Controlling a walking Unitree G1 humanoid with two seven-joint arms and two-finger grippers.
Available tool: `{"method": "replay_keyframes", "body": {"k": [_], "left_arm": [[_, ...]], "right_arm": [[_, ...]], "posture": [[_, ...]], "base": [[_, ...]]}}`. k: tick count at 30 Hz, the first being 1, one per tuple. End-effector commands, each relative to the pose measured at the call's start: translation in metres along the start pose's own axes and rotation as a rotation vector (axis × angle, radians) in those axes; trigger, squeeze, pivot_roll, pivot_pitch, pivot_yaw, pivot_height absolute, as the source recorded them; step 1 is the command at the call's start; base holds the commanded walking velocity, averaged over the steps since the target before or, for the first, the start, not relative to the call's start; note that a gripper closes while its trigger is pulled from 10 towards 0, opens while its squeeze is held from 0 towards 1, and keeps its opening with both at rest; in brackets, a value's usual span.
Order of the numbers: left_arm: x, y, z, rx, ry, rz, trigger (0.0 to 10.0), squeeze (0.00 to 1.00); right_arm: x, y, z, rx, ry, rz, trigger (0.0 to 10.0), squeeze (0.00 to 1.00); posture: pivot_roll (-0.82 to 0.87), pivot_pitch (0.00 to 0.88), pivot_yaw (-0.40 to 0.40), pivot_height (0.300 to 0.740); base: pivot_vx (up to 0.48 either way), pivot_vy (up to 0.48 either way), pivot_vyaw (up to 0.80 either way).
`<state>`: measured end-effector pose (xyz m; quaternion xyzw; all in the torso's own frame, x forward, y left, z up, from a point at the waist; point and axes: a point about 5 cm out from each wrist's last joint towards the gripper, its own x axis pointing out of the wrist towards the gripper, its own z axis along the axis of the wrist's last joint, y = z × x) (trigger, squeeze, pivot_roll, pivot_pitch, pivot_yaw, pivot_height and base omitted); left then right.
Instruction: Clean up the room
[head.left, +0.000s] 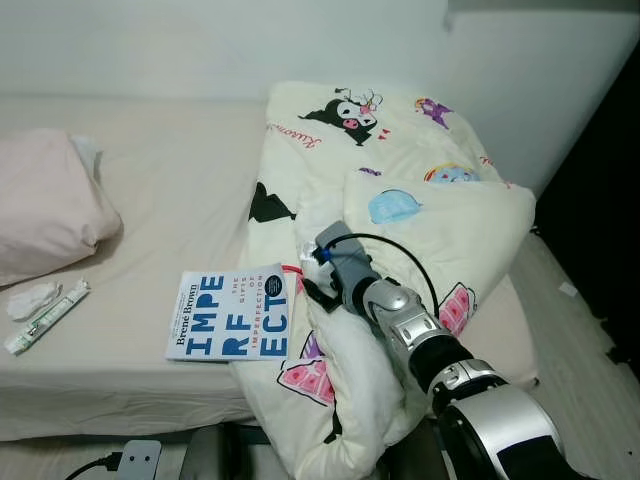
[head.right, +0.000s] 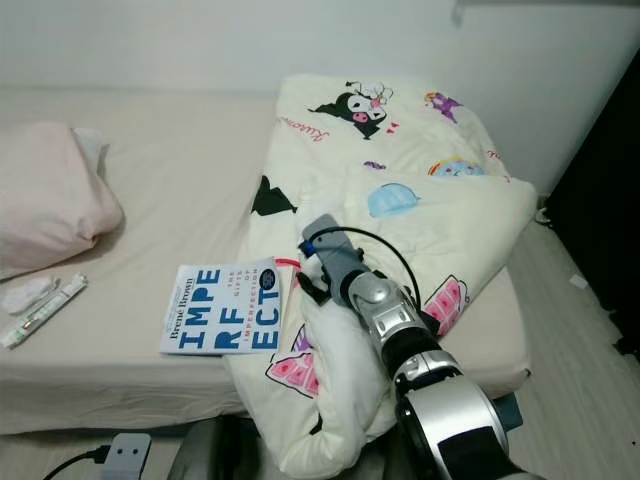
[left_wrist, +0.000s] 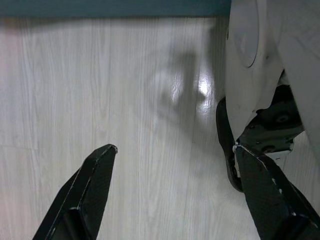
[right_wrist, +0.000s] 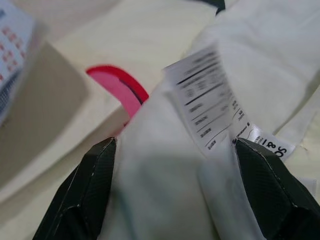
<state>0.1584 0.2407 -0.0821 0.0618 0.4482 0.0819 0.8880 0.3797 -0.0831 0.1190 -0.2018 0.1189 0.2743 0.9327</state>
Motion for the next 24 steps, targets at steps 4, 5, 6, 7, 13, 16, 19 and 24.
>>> {"method": "replay_keyframes", "body": {"k": [4, 5, 6, 7, 13, 16, 19, 24], "left_arm": [[-0.002, 0.001, -0.008, 0.005, 0.019, -0.004, 10.0, 0.0], [-0.002, 0.001, -0.008, 0.003, 0.02, -0.004, 10.0, 0.0], [-0.002, 0.0, -0.008, 0.002, 0.022, -0.004, 10.0, 0.0], [-0.002, 0.0, -0.008, 0.002, 0.022, -0.004, 10.0, 0.0], [-0.002, -0.004, -0.009, 0.001, 0.031, -0.011, 10.0, 0.0], [-0.001, -0.005, -0.009, 0.0, 0.034, -0.014, 10.0, 0.0], [-0.001, -0.007, -0.007, -0.002, 0.035, -0.016, 10.0, 0.0], [-0.001, -0.007, -0.006, -0.004, 0.035, -0.017, 10.0, 0.0]], "right_arm": [[0.001, -0.005, -0.002, -0.199, 0.121, -0.017, 10.0, 0.0], [0.0, -0.012, 0.002, -0.238, 0.13, -0.057, 10.0, 0.0], [-0.002, -0.023, 0.006, -0.264, 0.138, -0.122, 10.0, 0.0], [-0.002, -0.023, 0.006, -0.264, 0.138, -0.122, 10.0, 0.0], [-0.012, -0.062, 0.022, -0.354, 0.154, -0.336, 10.0, 0.0], [-0.017, -0.072, 0.019, -0.36, 0.192, -0.374, 10.0, 0.0], [-0.023, -0.078, 0.005, -0.326, 0.272, -0.373, 10.0, 0.0], [-0.028, -0.081, -0.01, -0.163, 0.314, -0.385, 10.0, 0.0]], "posture": [[0.08, 0.187, -0.053, 0.51], [0.08, 0.187, -0.053, 0.51], [0.08, 0.187, -0.055, 0.51], [0.08, 0.187, -0.055, 0.51], [0.06, 0.177, -0.053, 0.51], [0.05, 0.164, -0.055, 0.51], [0.05, 0.159, -0.055, 0.51], [0.05, 0.153, -0.055, 0.51]], "base": [[0.0, 0.0, 0.0], [0.0, 0.0, 0.0], [0.0, 0.0, 0.0], [0.0, 0.0, 0.0], [0.0, 0.0, 0.0], [0.0, 0.0, 0.0], [0.0, 0.0, 0.0], [0.0, 0.0, 0.0]]}}
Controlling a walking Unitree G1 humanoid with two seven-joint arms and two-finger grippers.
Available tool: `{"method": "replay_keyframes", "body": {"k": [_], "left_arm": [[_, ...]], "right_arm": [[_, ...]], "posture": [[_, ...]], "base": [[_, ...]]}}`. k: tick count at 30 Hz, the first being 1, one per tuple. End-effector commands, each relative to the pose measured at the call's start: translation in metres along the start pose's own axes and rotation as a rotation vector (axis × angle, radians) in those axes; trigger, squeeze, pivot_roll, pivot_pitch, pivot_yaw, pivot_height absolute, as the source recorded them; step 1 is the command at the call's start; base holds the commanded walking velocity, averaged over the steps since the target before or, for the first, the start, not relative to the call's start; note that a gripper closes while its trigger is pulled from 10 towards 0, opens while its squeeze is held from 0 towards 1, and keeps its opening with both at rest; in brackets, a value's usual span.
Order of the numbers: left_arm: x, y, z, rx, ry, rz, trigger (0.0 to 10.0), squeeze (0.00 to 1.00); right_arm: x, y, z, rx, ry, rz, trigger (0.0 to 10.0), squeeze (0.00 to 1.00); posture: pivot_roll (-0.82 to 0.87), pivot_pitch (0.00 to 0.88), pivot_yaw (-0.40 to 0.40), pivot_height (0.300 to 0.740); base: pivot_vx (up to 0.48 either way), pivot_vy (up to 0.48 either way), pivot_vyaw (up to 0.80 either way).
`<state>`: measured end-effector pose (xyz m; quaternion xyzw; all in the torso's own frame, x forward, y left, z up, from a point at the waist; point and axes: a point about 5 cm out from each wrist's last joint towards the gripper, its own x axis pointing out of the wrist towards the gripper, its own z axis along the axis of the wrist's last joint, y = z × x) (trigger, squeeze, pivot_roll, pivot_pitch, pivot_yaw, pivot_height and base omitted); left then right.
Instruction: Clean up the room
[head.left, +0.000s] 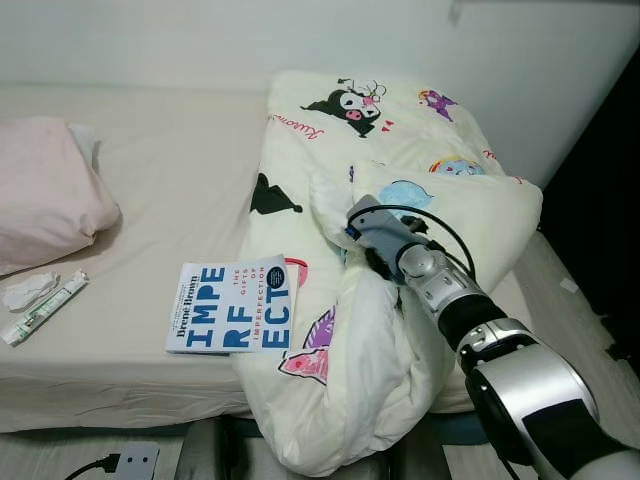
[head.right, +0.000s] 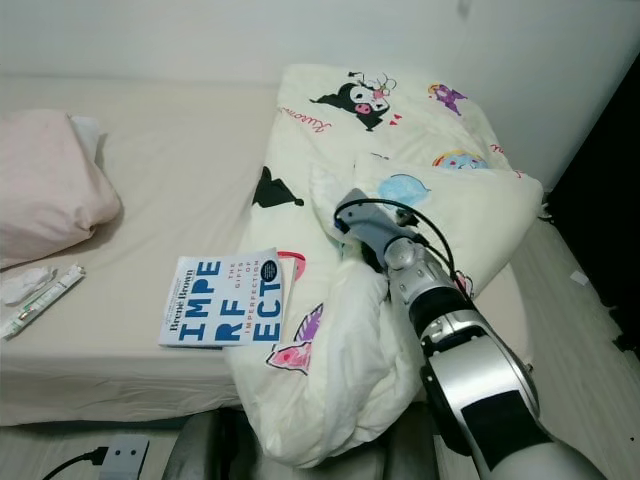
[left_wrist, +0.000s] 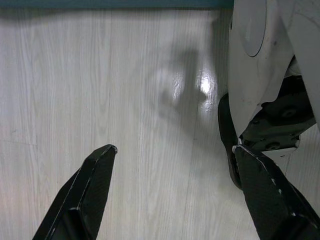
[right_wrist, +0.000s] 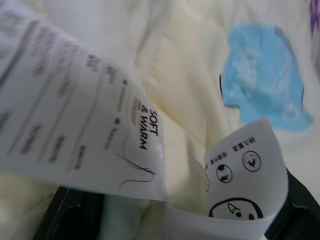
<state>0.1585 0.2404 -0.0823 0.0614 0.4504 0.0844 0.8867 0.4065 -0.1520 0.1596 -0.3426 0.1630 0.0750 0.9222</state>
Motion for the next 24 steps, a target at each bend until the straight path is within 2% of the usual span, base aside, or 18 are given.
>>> {"method": "replay_keyframes", "body": {"k": [1, 3, 6, 7, 8, 9, 10, 13, 16, 18, 19, 20, 21, 22, 24], "left_arm": [[-0.001, -0.007, -0.006, -0.001, 0.03, -0.021, 10.0, 0.0], [-0.001, -0.007, -0.006, -0.001, 0.03, -0.021, 10.0, 0.0], [-0.001, -0.008, -0.006, -0.003, 0.031, -0.023, 10.0, 0.0], [-0.001, -0.008, -0.006, -0.003, 0.03, -0.024, 10.0, 0.0], [0.0, -0.008, -0.005, -0.004, 0.03, -0.024, 10.0, 0.0], [0.0, -0.008, -0.005, -0.004, 0.03, -0.024, 10.0, 0.0], [0.0, -0.009, -0.005, -0.003, 0.03, -0.025, 10.0, 0.0], [0.0, -0.008, -0.004, -0.001, 0.03, -0.026, 10.0, 0.0], [0.0, -0.01, -0.003, 0.001, 0.031, -0.031, 10.0, 0.0], [0.0, -0.011, -0.003, 0.001, 0.031, -0.032, 10.0, 0.0], [0.0, -0.012, -0.003, 0.002, 0.032, -0.034, 10.0, 0.0], [0.0, -0.012, -0.003, 0.002, 0.032, -0.034, 10.0, 0.0], [0.0, -0.015, -0.003, 0.013, 0.034, -0.047, 10.0, 0.0], [0.0, -0.015, -0.003, 0.013, 0.034, -0.047, 10.0, 0.0], [0.0, -0.017, -0.003, 0.027, 0.036, -0.057, 10.0, 0.0]], "right_arm": [[-0.001, 0.004, -0.028, 0.175, 0.105, 0.023, 10.0, 0.0], [-0.001, 0.004, -0.028, 0.175, 0.105, 0.023, 10.0, 0.0], [-0.002, 0.01, -0.04, 0.397, 0.152, 0.051, 10.0, 0.0], [-0.003, 0.01, -0.044, 0.463, 0.155, 0.058, 3.2, 0.0], [-0.003, 0.01, -0.046, 0.504, 0.155, 0.061, 3.2, 0.0], [-0.003, 0.01, -0.046, 0.504, 0.155, 0.061, 3.2, 0.0], [-0.004, 0.007, -0.048, 0.543, 0.154, 0.051, 0.0, 0.0], [-0.005, -0.002, -0.052, 0.635, 0.152, 0.017, 0.0, 0.0], [-0.008, -0.021, -0.061, 0.739, 0.132, -0.072, 0.0, 0.0], [-0.009, -0.025, -0.063, 0.758, 0.127, -0.093, 0.0, 0.0], [-0.012, -0.034, -0.066, 0.793, 0.112, -0.143, 0.0, 0.0], [-0.012, -0.034, -0.066, 0.793, 0.112, -0.143, 0.0, 0.0], [-0.023, -0.056, -0.079, 0.891, 0.073, -0.31, 0.0, 0.0], [-0.023, -0.056, -0.079, 0.891, 0.073, -0.31, 0.0, 0.0], [-0.038, -0.065, -0.091, 0.953, 0.046, -0.431, 0.0, 0.0]], "posture": [[0.04, 0.146, -0.055, 0.51], [0.04, 0.146, -0.055, 0.51], [0.04, 0.141, -0.056, 0.51], [0.04, 0.138, -0.056, 0.51], [0.04, 0.138, -0.056, 0.51], [0.04, 0.138, -0.056, 0.51], [0.03, 0.135, -0.057, 0.51], [0.03, 0.135, -0.056, 0.51], [0.01, 0.125, -0.058, 0.51], [0.01, 0.125, -0.058, 0.51], [0.0, 0.123, -0.058, 0.51], [0.0, 0.123, -0.058, 0.51], [-0.02, 0.121, -0.059, 0.51], [-0.02, 0.121, -0.059, 0.51], [-0.03, 0.12, -0.061, 0.51]], "base": [[0.0, 0.0, 0.0], [0.0, 0.0, 0.0], [0.0, 0.0, 0.0], [0.0, 0.0, 0.0], [0.0, 0.0, 0.0], [0.0, 0.0, 0.0], [0.0, 0.0, 0.0], [0.0, 0.0, 0.0], [0.0, 0.0, 0.0], [0.0, 0.0, 0.0], [0.0, 0.0, 0.0], [0.0, 0.0, 0.0], [0.0, 0.0, 0.0], [0.0, 0.0, 0.0], [0.0, 0.0, 0.0]]}}
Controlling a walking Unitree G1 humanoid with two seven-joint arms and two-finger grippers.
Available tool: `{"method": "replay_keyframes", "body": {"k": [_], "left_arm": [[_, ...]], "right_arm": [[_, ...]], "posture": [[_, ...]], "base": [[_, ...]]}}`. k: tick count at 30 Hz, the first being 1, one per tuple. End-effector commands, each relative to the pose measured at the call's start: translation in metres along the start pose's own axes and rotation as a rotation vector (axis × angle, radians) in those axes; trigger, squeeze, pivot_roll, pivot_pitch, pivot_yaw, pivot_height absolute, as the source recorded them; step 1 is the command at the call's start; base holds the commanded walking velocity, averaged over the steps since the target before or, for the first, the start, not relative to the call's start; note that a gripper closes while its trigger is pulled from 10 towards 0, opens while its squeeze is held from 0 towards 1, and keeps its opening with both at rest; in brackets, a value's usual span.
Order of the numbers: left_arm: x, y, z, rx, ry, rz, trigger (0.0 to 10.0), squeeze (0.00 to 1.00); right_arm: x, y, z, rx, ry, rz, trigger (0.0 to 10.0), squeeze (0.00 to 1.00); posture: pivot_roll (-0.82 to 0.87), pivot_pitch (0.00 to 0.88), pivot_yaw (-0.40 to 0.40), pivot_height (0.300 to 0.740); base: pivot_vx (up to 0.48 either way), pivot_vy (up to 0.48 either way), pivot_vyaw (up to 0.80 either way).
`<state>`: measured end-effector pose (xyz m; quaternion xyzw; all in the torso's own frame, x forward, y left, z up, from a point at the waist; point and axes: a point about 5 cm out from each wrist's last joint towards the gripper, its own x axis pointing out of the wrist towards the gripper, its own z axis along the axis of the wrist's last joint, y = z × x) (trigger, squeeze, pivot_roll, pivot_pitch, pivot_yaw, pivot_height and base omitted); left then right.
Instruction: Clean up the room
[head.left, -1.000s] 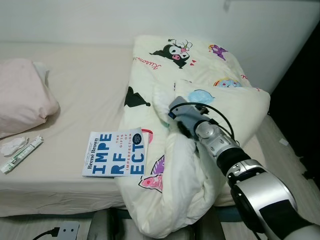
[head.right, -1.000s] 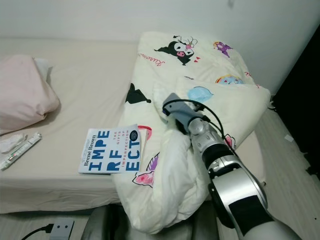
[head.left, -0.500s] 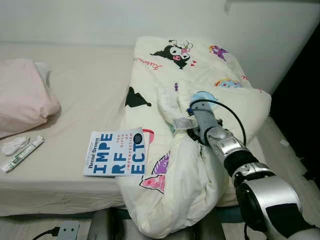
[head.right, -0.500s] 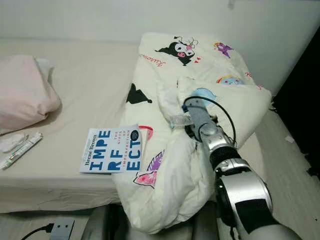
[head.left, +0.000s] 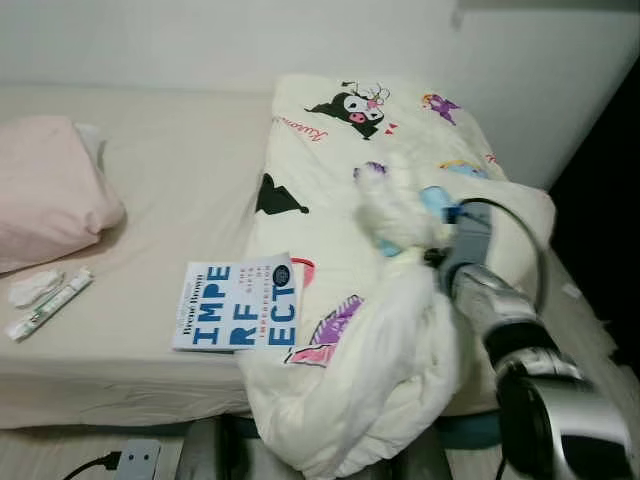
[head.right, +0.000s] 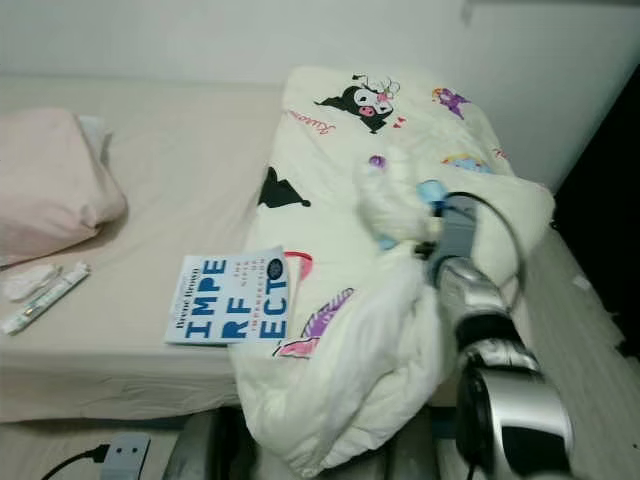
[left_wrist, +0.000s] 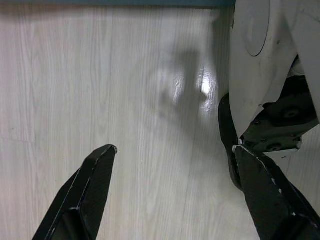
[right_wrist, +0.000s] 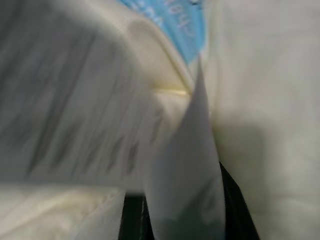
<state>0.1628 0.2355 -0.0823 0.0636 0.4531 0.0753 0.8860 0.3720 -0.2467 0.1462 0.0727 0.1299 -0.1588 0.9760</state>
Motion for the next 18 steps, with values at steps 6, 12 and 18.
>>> {"method": "replay_keyframes", "body": {"k": [6, 12, 18], "left_arm": [[-0.001, -0.012, -0.008, 0.029, 0.038, -0.049, 10.0, 0.0], [-0.002, -0.009, -0.014, 0.075, 0.06, -0.064, 10.0, 0.0], [-0.002, -0.012, -0.014, 0.1, 0.066, -0.085, 10.0, 0.0]], "right_arm": [[-0.035, -0.041, -0.021, 0.2, -0.046, -0.262, 0.0, 0.0], [-0.091, -0.047, -0.103, 0.307, 0.21, -0.396, 10.0, 0.0], [-0.104, -0.054, -0.12, 0.254, 0.322, -0.411, 10.0, 0.96]], "posture": [[-0.05, 0.124, -0.063, 0.51], [-0.08, 0.127, -0.05, 0.51], [-0.08, 0.117, -0.04, 0.51]], "base": [[0.0, 0.0, 0.0], [0.0, 0.0, 0.0], [0.0, 0.0, 0.0]]}}
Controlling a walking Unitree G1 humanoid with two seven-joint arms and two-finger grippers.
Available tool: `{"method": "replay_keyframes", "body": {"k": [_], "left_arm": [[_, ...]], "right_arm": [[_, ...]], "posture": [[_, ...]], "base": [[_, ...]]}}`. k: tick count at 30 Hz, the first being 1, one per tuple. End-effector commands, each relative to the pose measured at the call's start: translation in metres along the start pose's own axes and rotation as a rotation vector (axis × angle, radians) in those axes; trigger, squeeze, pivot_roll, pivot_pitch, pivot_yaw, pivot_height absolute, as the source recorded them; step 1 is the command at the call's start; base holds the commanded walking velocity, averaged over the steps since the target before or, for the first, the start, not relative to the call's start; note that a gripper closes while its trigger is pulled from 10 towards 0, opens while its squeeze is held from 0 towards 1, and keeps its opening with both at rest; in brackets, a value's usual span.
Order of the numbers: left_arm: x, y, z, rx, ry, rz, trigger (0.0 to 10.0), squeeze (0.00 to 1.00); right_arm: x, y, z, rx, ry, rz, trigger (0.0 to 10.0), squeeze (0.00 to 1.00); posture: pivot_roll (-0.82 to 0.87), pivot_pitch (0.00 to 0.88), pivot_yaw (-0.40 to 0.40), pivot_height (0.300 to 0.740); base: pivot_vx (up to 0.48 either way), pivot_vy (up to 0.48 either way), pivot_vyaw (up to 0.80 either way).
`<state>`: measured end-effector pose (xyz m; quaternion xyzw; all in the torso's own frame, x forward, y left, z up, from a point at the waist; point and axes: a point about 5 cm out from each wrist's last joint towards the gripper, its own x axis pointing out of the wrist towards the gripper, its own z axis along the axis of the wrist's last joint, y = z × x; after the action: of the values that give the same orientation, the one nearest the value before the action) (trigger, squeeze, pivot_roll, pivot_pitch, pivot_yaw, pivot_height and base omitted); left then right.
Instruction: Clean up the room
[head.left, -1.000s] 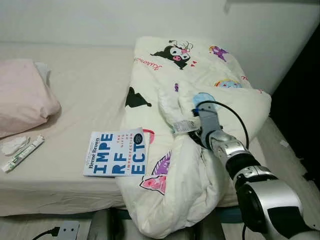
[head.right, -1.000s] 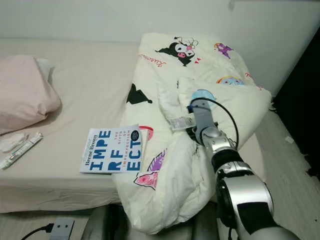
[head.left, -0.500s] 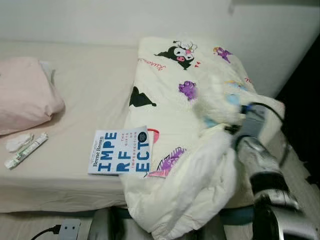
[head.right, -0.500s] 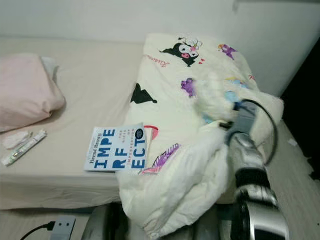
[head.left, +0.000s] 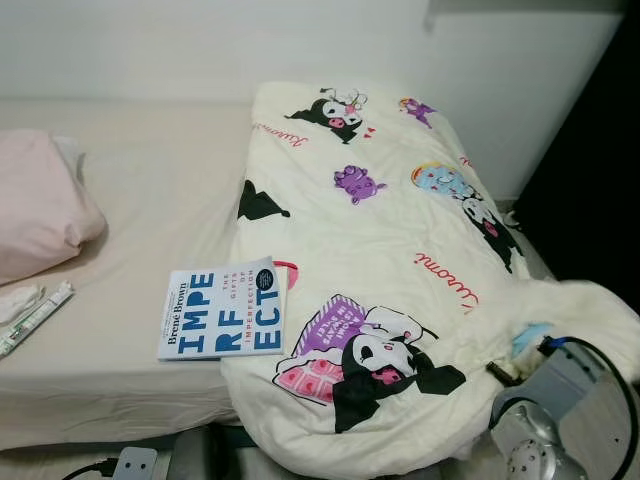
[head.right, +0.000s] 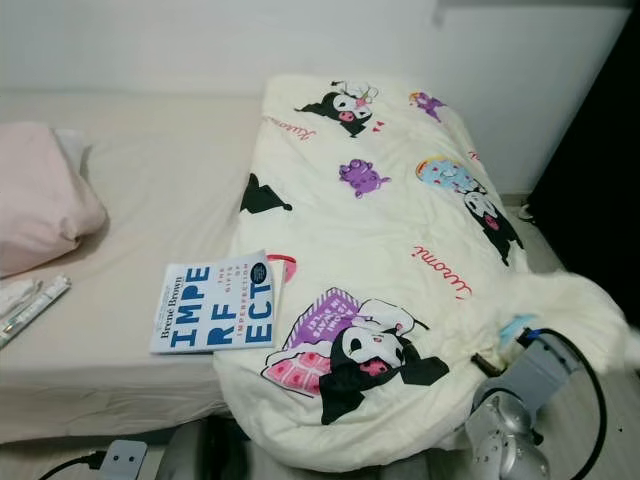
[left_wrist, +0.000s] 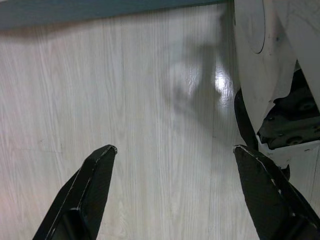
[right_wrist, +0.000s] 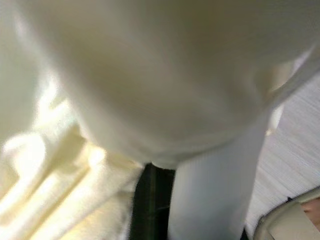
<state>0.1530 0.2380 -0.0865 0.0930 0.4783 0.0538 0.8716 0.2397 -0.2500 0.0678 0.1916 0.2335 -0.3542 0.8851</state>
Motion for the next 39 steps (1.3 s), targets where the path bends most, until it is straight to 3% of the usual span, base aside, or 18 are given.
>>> {"method": "replay_keyframes", "body": {"k": [1, 2, 8, 14, 16, 20, 23, 24, 26, 31, 34, 35, 36, 37, 38, 39], "left_arm": [[0.0, -0.015, -0.002, 0.024, 0.012, -0.074, 10.0, 0.0], [0.0, -0.016, -0.001, 0.022, 0.011, -0.076, 10.0, 0.0], [0.001, -0.018, 0.002, 0.013, 0.009, -0.087, 10.0, 0.0], [-0.001, -0.034, -0.003, -0.029, 0.043, -0.195, 10.0, 0.0], [-0.002, -0.044, -0.006, -0.049, 0.059, -0.282, 10.0, 0.0], [-0.004, -0.05, -0.009, -0.07, 0.075, -0.346, 10.0, 0.0], [-0.005, -0.054, -0.011, -0.078, 0.091, -0.392, 10.0, 0.0], [-0.007, -0.056, -0.014, -0.076, 0.106, -0.437, 10.0, 0.0], [-0.007, -0.057, -0.014, -0.073, 0.111, -0.451, 10.0, 0.0], [-0.008, -0.058, -0.015, -0.067, 0.12, -0.477, 10.0, 0.0], [-0.008, -0.057, -0.015, -0.07, 0.122, -0.484, 10.0, 0.0], [-0.008, -0.057, -0.015, -0.072, 0.122, -0.483, 10.0, 0.0], [-0.008, -0.056, -0.015, -0.072, 0.122, -0.479, 10.0, 0.0], [-0.008, -0.056, -0.015, -0.072, 0.122, -0.479, 10.0, 0.0], [-0.007, -0.055, -0.015, -0.065, 0.118, -0.467, 10.0, 0.0], [-0.007, -0.054, -0.015, -0.061, 0.112, -0.452, 10.0, 0.0]], "right_arm": [[-0.002, -0.007, -0.015, -0.033, 0.08, -0.032, 10.0, 0.96], [-0.003, -0.012, -0.012, -0.042, 0.08, -0.054, 10.0, 1.0], [-0.003, -0.026, 0.0, -0.06, 0.05, -0.127, 10.0, 1.0], [-0.01, -0.03, 0.017, -0.049, 0.078, -0.19, 10.0, 1.0], [-0.018, -0.029, 0.035, -0.072, 0.049, -0.236, 10.0, 1.0], [-0.024, -0.032, 0.053, -0.08, 0.014, -0.296, 10.0, 1.0], [-0.029, -0.04, 0.07, -0.078, -0.007, -0.392, 10.0, 1.0], [-0.033, -0.051, 0.09, -0.093, -0.015, -0.495, 10.0, 1.0], [-0.035, -0.054, 0.097, -0.099, -0.015, -0.529, 10.0, 1.0], [-0.04, -0.045, 0.112, -0.043, 0.021, -0.485, 10.0, 1.0], [-0.047, -0.031, 0.132, -0.005, -0.04, -0.413, 10.0, 1.0], [-0.047, -0.021, 0.143, 0.008, -0.111, -0.319, 10.0, 1.0], [-0.047, -0.012, 0.153, -0.012, -0.19, -0.217, 10.0, 0.5], [-0.047, -0.012, 0.153, -0.012, -0.19, -0.217, 10.0, 0.5], [-0.048, 0.002, 0.159, -0.013, -0.269, -0.059, 10.0, 0.0], [-0.051, 0.017, 0.161, 0.006, -0.33, 0.114, 10.0, 0.0]], "posture": [[-0.08, 0.117, -0.04, 0.51], [-0.08, 0.114, -0.041, 0.51], [-0.08, 0.105, -0.038, 0.51], [-0.09, 0.098, -0.033, 0.51], [-0.08, 0.093, -0.03, 0.51], [-0.08, 0.09, -0.028, 0.51], [-0.09, 0.088, -0.027, 0.51], [-0.09, 0.083, -0.025, 0.51], [-0.09, 0.082, -0.024, 0.51], [-0.08, 0.077, -0.023, 0.51], [-0.08, 0.073, -0.019, 0.51], [-0.08, 0.073, -0.019, 0.51], [-0.08, 0.068, -0.018, 0.51], [-0.08, 0.068, -0.018, 0.51], [-0.08, 0.066, -0.016, 0.51], [-0.08, 0.066, -0.016, 0.51]], "base": [[0.0, 0.0, 0.0], [0.0, 0.0, 0.0], [0.0, 0.0, 0.0], [0.0, 0.0, 0.0], [0.0, 0.0, 0.0], [0.0, 0.0, 0.0], [0.0, 0.0, 0.0], [0.0, 0.0, 0.0], [0.0, 0.0, 0.0], [0.0, 0.0, 0.0], [0.0, 0.0, 0.0], [0.0, 0.0, 0.0], [0.0, 0.0, 0.0], [0.0, 0.0, 0.0], [0.0, 0.0, 0.0], [0.0, 0.0, 0.0]]}}
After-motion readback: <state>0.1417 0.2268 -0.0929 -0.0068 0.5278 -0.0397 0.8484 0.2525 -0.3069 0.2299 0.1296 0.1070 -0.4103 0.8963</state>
